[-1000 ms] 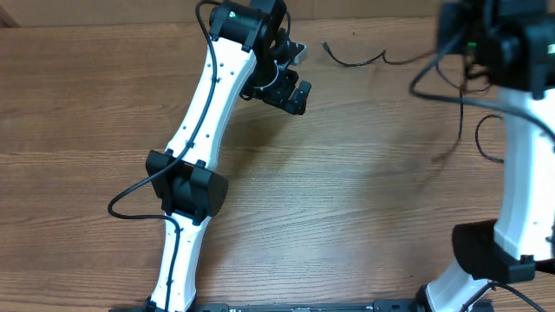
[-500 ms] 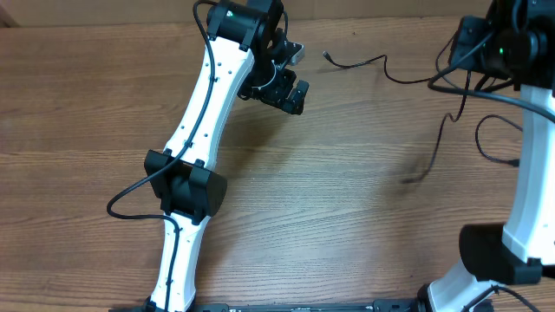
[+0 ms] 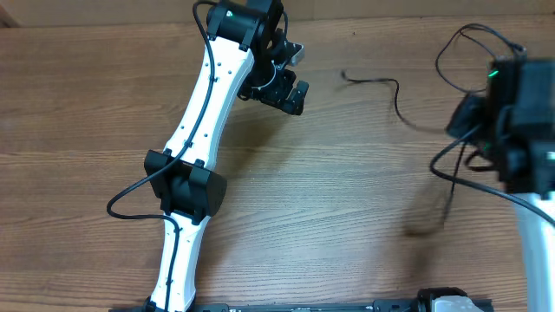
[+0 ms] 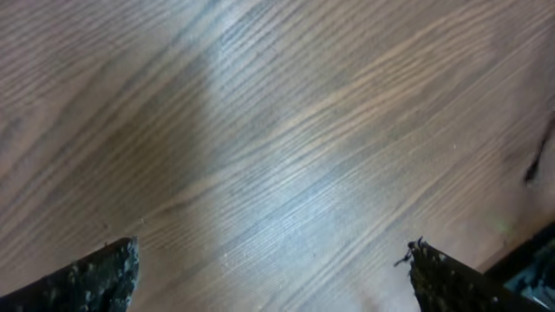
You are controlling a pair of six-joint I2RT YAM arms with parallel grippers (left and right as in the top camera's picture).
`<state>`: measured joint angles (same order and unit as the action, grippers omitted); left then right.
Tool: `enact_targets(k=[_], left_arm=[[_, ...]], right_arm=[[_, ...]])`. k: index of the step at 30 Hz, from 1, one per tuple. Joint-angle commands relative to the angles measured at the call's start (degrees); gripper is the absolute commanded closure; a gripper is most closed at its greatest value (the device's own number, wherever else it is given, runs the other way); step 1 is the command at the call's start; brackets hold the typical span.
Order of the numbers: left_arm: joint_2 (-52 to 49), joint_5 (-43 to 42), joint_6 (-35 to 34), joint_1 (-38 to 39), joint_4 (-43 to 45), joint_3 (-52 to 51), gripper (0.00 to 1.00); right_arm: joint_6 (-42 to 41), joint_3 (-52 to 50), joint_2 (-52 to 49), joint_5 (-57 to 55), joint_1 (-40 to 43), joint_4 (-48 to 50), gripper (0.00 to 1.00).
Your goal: Untangle cables
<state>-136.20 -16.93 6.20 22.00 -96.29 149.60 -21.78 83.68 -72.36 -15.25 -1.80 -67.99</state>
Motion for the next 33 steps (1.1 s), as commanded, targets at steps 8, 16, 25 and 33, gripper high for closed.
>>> enact_targets(k=[8, 16, 25, 33], left_arm=[[1.01, 0.35, 0.44, -0.5, -0.52, 0.94, 0.01], [1.01, 0.35, 0.37, -0.37, -0.44, 0.94, 0.0], [1.01, 0.37, -0.26, -0.22, -0.52, 0.94, 0.0], [1.01, 0.35, -1.55, -0.22, -0.52, 0.94, 0.0]], right_arm=[[-3.67, -34.93, -6.62, 4.39, 13.31, 26.82, 0.96], [1.07, -37.44, -19.41, 14.34, 17.57, 38.07, 0.96], [1.03, -37.44, -26.73, 20.94, 17.57, 46.34, 0.96], [0.81, -34.73, -25.75, 20.96, 17.57, 42.18, 0.0]])
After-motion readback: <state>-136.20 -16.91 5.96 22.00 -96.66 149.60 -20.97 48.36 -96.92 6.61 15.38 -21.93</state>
